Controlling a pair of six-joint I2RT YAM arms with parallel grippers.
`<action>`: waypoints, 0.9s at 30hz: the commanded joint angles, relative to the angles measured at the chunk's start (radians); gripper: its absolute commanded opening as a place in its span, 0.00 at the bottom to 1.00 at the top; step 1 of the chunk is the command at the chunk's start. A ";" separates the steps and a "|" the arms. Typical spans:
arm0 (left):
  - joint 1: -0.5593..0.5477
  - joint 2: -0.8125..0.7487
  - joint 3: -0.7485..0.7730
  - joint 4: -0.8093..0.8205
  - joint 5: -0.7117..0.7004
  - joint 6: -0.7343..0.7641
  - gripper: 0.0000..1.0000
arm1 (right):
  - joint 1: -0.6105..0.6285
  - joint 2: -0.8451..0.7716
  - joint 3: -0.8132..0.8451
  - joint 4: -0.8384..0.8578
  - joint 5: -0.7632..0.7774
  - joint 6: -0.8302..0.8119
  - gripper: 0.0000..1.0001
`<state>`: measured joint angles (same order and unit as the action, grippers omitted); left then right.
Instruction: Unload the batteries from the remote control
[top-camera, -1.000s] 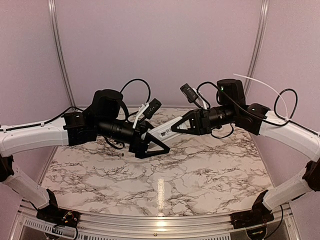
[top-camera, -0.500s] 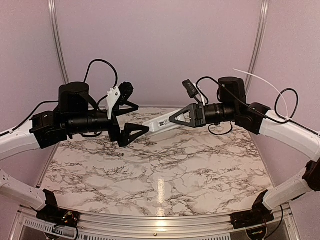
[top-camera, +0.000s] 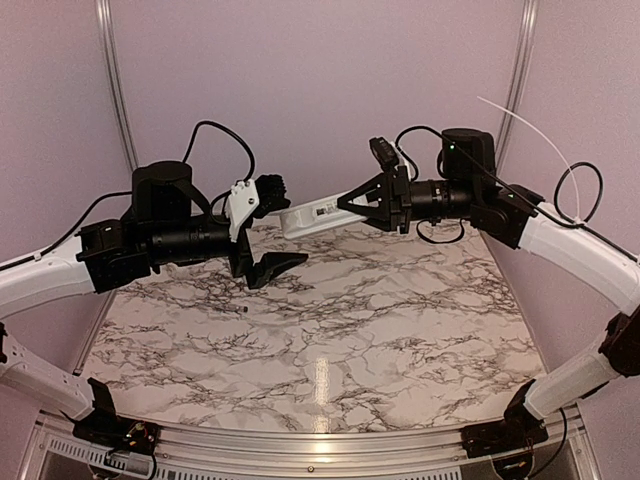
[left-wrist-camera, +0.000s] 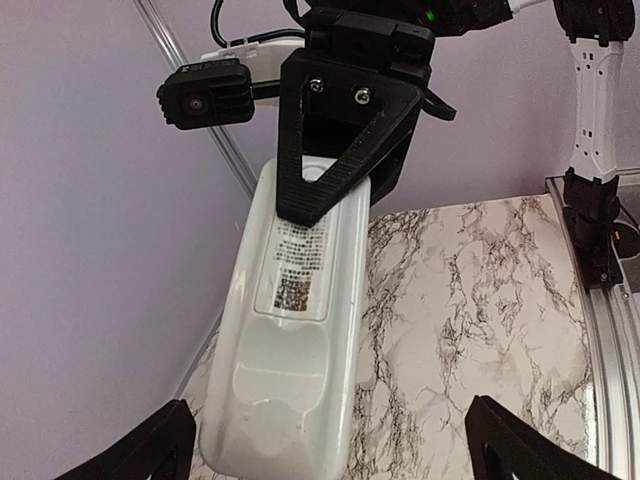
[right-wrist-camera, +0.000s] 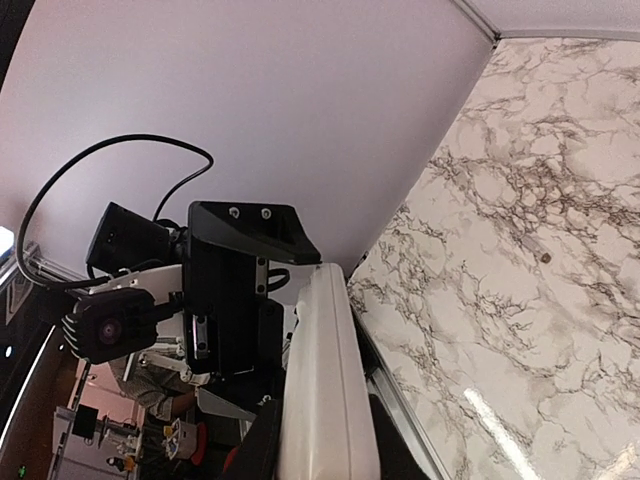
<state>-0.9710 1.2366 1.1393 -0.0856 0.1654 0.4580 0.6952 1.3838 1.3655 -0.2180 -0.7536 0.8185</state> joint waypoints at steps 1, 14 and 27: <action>0.020 0.058 0.074 0.023 0.085 0.014 0.98 | -0.006 -0.026 0.026 0.000 -0.018 0.079 0.09; 0.028 0.182 0.216 -0.077 0.260 0.036 0.87 | 0.013 -0.037 0.024 0.014 -0.106 0.057 0.07; 0.028 0.168 0.202 -0.045 0.249 0.016 0.61 | 0.014 -0.024 -0.011 0.055 -0.144 0.087 0.07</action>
<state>-0.9443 1.4158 1.3334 -0.1326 0.4030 0.4786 0.7033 1.3613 1.3605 -0.2070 -0.8787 0.8902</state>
